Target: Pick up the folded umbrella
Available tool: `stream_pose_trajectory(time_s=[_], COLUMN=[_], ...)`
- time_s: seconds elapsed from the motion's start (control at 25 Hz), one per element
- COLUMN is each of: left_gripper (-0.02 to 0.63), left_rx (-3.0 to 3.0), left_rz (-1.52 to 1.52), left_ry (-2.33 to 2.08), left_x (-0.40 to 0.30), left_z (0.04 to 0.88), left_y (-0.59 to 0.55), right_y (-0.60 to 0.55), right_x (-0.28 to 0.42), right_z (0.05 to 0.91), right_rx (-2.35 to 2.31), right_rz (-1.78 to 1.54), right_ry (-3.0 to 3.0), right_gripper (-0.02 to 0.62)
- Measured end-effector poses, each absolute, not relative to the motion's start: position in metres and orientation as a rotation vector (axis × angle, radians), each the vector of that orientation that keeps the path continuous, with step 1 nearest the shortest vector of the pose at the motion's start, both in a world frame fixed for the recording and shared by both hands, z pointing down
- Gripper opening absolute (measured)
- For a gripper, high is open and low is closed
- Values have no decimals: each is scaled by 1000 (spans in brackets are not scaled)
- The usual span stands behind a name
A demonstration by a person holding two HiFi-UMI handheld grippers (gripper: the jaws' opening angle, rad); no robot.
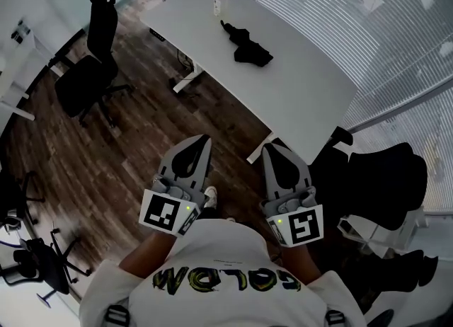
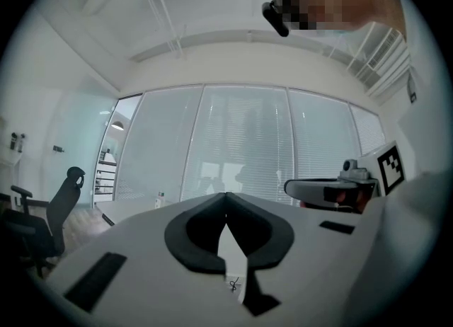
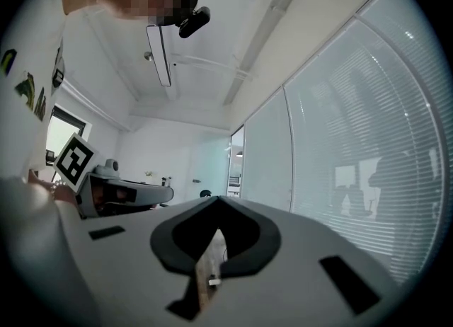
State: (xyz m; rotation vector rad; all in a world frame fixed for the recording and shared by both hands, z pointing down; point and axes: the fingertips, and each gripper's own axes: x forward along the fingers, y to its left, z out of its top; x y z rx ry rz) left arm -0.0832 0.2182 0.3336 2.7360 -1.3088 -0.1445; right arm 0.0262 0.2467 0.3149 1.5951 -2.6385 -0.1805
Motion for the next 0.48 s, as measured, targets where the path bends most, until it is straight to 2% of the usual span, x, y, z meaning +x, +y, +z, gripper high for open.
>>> stream_pose_trajectory(time_s=[0.48], left_gripper=[11], left_rx=[2718], left_rz=[-115], left_ry=[-1288], left_x=[-103], left_z=[346], left_y=[149], right_y=[179], right_x=[8], right_z=[329], right_rx=[1605], right_rz=[-119], right_ry=[-2624], right_gripper=[9])
